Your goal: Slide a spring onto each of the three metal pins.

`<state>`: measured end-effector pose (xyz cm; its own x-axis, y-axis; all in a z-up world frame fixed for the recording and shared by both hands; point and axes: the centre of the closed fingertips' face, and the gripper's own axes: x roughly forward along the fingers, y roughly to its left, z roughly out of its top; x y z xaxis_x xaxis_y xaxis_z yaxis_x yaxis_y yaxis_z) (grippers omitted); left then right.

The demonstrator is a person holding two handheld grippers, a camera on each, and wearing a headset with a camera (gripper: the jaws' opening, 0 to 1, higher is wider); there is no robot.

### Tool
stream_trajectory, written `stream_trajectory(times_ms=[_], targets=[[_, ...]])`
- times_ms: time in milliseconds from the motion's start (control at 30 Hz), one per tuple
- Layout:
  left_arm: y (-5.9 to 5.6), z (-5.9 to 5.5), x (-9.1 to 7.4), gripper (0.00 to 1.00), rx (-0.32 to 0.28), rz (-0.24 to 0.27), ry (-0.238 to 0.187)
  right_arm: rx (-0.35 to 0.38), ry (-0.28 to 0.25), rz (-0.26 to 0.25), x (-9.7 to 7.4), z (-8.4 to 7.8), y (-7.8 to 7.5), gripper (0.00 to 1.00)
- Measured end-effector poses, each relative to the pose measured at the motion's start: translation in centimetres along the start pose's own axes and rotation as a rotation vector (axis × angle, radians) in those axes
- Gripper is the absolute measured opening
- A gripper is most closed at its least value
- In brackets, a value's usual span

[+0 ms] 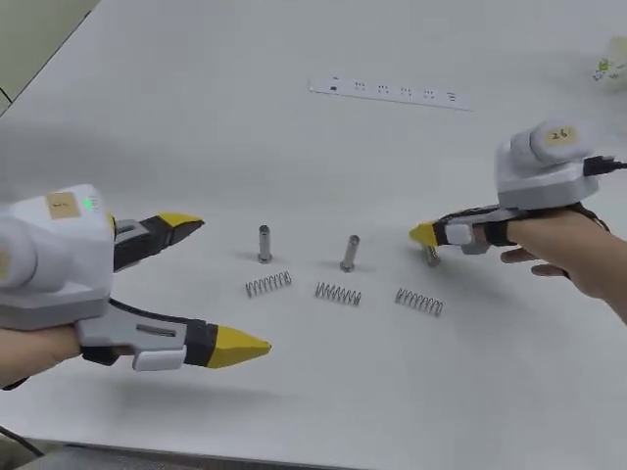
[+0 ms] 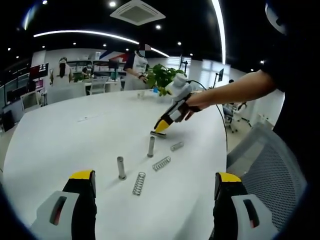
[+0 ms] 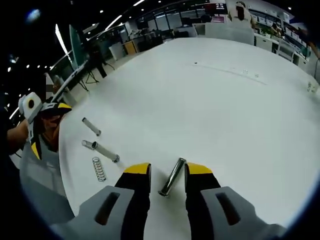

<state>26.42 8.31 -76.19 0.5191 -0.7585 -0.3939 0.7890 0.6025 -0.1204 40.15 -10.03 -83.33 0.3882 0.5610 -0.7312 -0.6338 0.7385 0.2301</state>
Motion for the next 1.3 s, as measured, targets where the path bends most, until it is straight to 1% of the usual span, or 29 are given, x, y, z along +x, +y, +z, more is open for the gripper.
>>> stream_trajectory(times_ms=[67,167,200,300,367,500,567,600,633,667,767,833,933,967,1100,1167,1233,1300], targets=[[0.0,0.0,0.0,0.96,0.001,-0.001,0.0,0.024,0.011,-0.02,0.1,-0.2,-0.5,0.23],[0.0,0.0,0.0,0.96,0.002,-0.003,0.002,0.047,0.02,-0.029,0.4,-0.3,-0.8,0.21],[0.0,0.0,0.0,0.96,0.002,-0.003,0.002,0.038,0.015,-0.029,0.5,-0.2,-0.9,0.2],[0.0,-0.1,-0.1,0.96,0.002,-0.003,0.004,0.049,0.031,-0.03,0.5,-0.4,-0.8,0.2],[0.0,-0.2,-0.2,0.96,0.002,-0.004,0.007,0.041,0.039,-0.039,0.6,-0.5,-0.9,0.18],[0.0,-0.3,-0.2,0.96,0.001,-0.004,0.01,0.054,0.057,-0.05,0.8,-0.6,-1.2,0.15],[0.0,-0.3,-0.1,0.96,0.002,-0.005,0.012,0.037,0.073,-0.06,0.9,-0.7,-1.2,0.13],[0.0,-0.2,-0.1,0.96,0.002,-0.007,0.011,0.002,0.085,-0.076,0.9,-0.9,-1.4,0.13],[-0.1,-0.2,-0.1,0.96,0.002,-0.007,0.011,-0.017,0.109,-0.089,0.9,-1.2,-1.5,0.13],[-0.1,-0.2,-0.1,0.96,0.002,-0.008,0.01,-0.023,0.091,-0.088,1.1,-1.0,-1.3,0.11],[-0.1,-0.4,-0.1,0.96,0.001,-0.007,0.013,-0.027,0.09,-0.069,1.0,-0.5,-1.0,0.09],[-0.1,-0.5,-0.2,0.96,0.003,-0.006,0.018,-0.035,0.096,-0.078,0.9,-0.5,-1.0,0.08],[0.0,-0.3,-0.2,0.94,0.012,0.002,0.01,-0.05,0.1,-0.088,0.7,-0.7,-0.9,0.06],[0.0,-0.3,-0.2,0.94,0.007,0.001,0.009,-0.069,0.095,-0.098,0.7,-0.7,-1.0,0.06],[-0.1,-0.6,-0.2,0.94,0.005,-0.002,0.016,-0.045,0.096,-0.089,0.5,-0.9,-0.7,0.06],[-0.2,-0.7,-0.3,0.94,0.002,-0.004,0.018,-0.044,0.098,-0.086,0.3,-1.1,-0.5,0.05],[-0.2,-0.8,-0.3,0.95,0.002,-0.004,0.019,-0.049,0.088,-0.087,0.0,-1.1,-0.4,0.05],[-0.2,-0.7,-0.4,0.94,0.003,-0.001,0.018,-0.037,0.075,-0.079,-0.3,-1.0,-0.2,0.05]])
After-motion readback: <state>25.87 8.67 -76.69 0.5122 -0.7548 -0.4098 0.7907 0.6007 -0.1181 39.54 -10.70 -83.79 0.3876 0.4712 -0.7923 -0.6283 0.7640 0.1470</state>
